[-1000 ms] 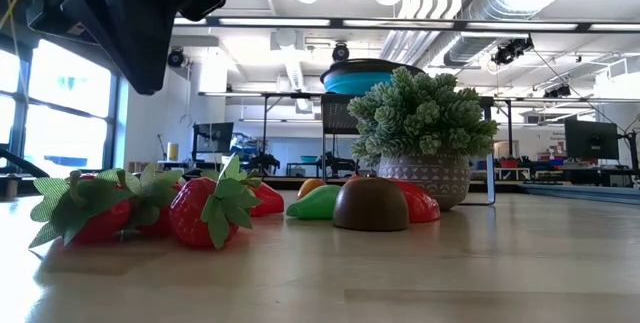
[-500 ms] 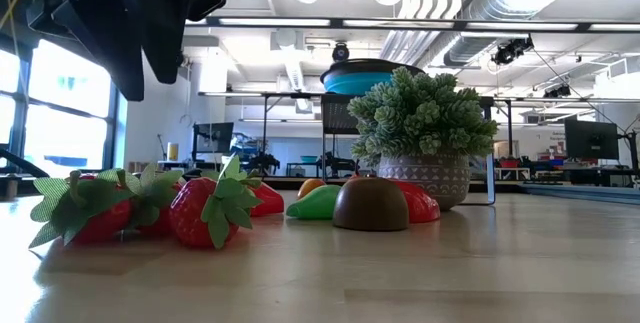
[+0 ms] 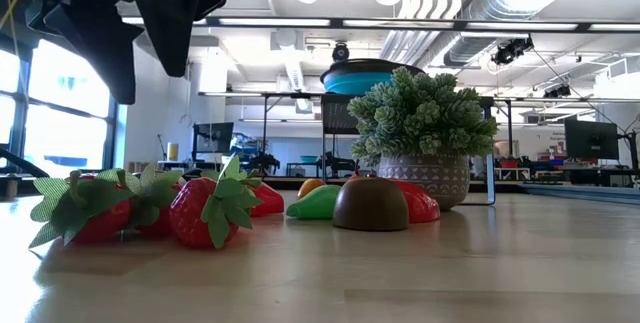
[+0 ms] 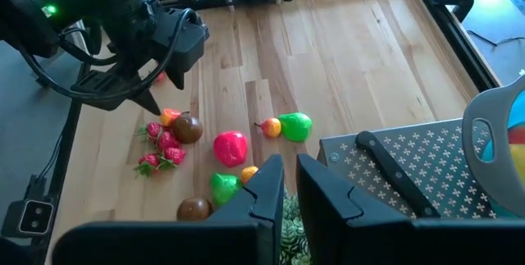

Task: Pick & Place Fruit
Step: Put the brown kiwi into the blue strainer bowl

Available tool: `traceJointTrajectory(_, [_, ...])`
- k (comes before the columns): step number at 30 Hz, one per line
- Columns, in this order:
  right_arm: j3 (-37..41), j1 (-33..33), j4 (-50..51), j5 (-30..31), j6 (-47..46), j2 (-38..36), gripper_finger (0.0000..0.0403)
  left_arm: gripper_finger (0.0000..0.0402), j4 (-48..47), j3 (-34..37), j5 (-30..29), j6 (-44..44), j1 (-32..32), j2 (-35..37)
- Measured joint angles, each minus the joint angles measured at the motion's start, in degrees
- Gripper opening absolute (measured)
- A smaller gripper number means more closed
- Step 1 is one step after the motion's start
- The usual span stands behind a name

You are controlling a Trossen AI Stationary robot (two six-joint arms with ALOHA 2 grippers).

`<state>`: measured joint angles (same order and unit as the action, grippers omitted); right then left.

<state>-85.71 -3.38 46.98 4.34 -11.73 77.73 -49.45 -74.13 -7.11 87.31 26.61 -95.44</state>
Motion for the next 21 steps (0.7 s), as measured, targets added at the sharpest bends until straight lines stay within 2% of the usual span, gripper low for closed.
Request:
traceJointTrajectory(9, [0.00, 0.00, 0.00, 0.07, 0.02, 0.00, 0.0028, 0.0274, 0.13, 0.00, -3.95, 0.25, 0.02, -0.17])
traceJointTrajectory(21, [0.00, -0.01, 0.34, 0.16, 0.02, -0.02, 0.0028, 0.0274, 1.59, 0.07, -1.96, 3.00, 0.02, -4.67])
